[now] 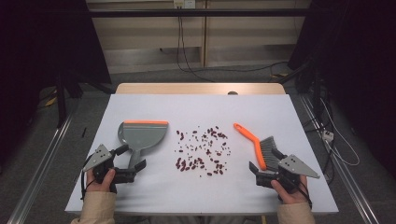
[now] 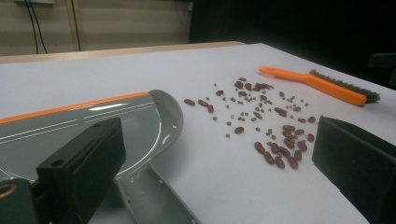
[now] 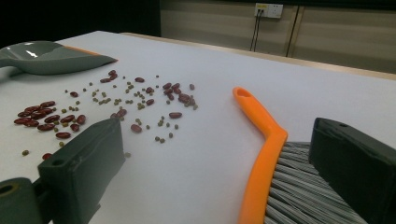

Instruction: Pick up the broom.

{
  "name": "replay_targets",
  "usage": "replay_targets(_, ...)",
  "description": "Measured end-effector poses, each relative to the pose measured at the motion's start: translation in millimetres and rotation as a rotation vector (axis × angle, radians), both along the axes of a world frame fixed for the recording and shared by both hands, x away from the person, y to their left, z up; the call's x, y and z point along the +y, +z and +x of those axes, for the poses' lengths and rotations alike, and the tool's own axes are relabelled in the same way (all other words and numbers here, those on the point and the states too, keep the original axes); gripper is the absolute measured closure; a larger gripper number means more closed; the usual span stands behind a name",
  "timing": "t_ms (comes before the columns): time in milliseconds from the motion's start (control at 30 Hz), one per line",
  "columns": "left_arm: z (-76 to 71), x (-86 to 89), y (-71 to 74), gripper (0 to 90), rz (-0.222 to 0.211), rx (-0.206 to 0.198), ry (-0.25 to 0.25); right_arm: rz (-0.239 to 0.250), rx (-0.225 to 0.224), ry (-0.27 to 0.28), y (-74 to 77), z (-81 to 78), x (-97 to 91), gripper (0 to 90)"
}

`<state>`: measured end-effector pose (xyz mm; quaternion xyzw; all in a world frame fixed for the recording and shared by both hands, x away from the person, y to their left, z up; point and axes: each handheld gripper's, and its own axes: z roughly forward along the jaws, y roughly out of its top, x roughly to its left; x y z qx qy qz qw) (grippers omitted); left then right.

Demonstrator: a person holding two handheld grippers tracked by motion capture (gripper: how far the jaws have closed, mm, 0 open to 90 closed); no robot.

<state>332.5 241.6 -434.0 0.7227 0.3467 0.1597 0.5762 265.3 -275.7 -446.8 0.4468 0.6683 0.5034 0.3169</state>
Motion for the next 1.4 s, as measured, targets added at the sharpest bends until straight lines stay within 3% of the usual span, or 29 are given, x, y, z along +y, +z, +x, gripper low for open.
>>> replay_targets(367,-0.8,-0.5,0.4,2.4,-0.002,-0.006,0.001,-0.013,0.027,0.02,5.1,4.8,3.3,4.1)
replay_targets(467,-0.1,-1.3,0.2,2.4,-0.005,-0.006,-0.001,-0.017,0.032,0.009,6.0,6.2,4.4,3.4)
replay_targets(500,0.1,-1.5,0.2,2.4,-0.004,-0.007,-0.001,-0.015,0.052,-0.003,8.4,8.2,5.1,4.3)
replay_targets(633,0.1,-1.7,-0.1,2.4,0.001,-0.006,-0.003,0.014,0.069,-0.025,13.6,11.4,3.6,5.6)
replay_targets(667,-0.1,-1.8,-0.1,2.4,-0.001,-0.005,-0.004,0.017,0.096,-0.036,16.6,14.4,2.1,12.6)
replay_targets(733,-0.1,-1.7,-0.1,2.4,-0.002,-0.006,-0.003,0.028,0.123,-0.042,19.6,18.6,0.9,16.4)
replay_targets(800,-0.1,-1.5,0.1,2.4,0.0,-0.007,-0.004,0.021,0.16,-0.038,22.9,23.7,-0.6,24.7)
replay_targets(833,-0.2,-2.1,0.1,2.4,-0.009,-0.006,-0.002,0.021,0.16,-0.038,22.9,23.7,-0.6,24.7)
replay_targets(867,0.0,-2.0,0.1,2.4,-0.009,-0.006,-0.002,0.003,0.188,-0.047,26.0,28.8,-2.2,32.3)
replay_targets(1033,1.1,-2.5,0.1,2.4,-0.011,-0.006,0.002,-0.009,0.252,-0.069,27.6,48.6,-9.4,47.5)
replay_targets(1133,1.2,-2.7,0.0,2.4,-0.015,-0.003,-0.001,-0.015,0.285,-0.08,27.7,55.9,-10.7,49.6)
replay_targets(1233,1.5,-2.2,-0.1,2.4,-0.013,-0.003,0.002,-0.055,0.326,-0.101,29.1,69.4,-10.4,54.3)
replay_targets(1300,1.6,-1.9,0.1,2.4,-0.014,-0.005,0.001,-0.071,0.381,-0.11,31.0,77.5,-11.0,54.7)
replay_targets(1400,1.2,-1.9,0.3,2.4,-0.017,-0.005,0.004,-0.092,0.405,-0.105,32.2,85.7,-11.1,57.5)
